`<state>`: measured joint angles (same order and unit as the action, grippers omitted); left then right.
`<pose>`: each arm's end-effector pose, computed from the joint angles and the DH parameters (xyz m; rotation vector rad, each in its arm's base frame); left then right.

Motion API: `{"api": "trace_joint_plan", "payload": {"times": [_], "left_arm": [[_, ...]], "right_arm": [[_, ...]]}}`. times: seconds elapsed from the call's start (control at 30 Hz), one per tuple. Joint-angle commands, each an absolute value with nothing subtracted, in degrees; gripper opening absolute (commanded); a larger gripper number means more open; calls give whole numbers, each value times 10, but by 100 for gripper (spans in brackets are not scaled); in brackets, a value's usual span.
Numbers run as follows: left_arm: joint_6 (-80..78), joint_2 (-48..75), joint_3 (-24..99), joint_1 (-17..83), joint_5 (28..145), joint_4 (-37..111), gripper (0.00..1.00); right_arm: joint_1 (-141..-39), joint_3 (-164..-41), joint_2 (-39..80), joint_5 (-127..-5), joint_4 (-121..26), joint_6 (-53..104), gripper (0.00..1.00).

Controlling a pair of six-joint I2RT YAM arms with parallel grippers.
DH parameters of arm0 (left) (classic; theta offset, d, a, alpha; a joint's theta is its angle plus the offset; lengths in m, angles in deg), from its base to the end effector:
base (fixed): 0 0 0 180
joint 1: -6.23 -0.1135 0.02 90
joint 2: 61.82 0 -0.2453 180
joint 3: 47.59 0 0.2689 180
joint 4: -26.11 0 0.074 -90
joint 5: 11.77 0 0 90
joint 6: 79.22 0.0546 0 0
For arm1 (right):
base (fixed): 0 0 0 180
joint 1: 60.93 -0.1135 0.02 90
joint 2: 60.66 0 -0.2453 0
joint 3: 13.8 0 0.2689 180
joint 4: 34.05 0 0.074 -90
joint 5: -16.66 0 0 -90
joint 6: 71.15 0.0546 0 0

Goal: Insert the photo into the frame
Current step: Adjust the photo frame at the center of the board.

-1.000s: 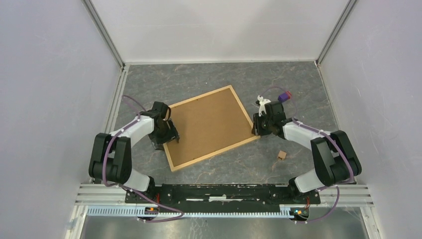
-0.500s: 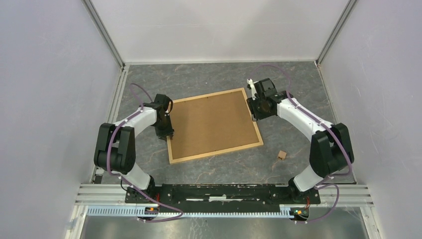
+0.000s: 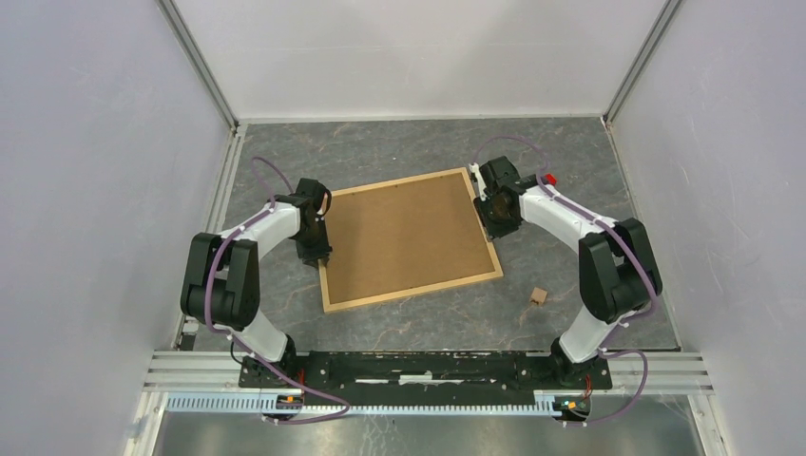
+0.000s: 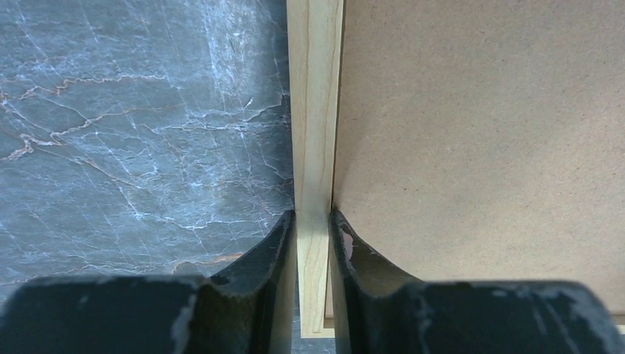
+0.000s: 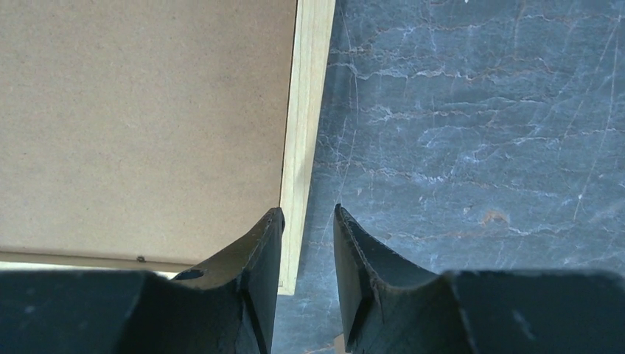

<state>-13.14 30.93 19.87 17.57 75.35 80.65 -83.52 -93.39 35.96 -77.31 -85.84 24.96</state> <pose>0.2923 -0.0558 0.1171 -0.3306 2.9387 -0.0089 0.3263 0.1316 0.1586 -0.3787 2.7404 0.0353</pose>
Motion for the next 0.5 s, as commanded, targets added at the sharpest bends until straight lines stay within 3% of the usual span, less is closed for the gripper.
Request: {"api": "trace_joint_plan", "payload": {"times": [0.0,0.47], "left_arm": [[-117,319,199,183,752,781,9],[-117,311,195,189,741,781,2]], "right_arm": [[-832,-938,379,-771,-835,247,37],[-831,-913,398,-782,-806,252,35]]}}
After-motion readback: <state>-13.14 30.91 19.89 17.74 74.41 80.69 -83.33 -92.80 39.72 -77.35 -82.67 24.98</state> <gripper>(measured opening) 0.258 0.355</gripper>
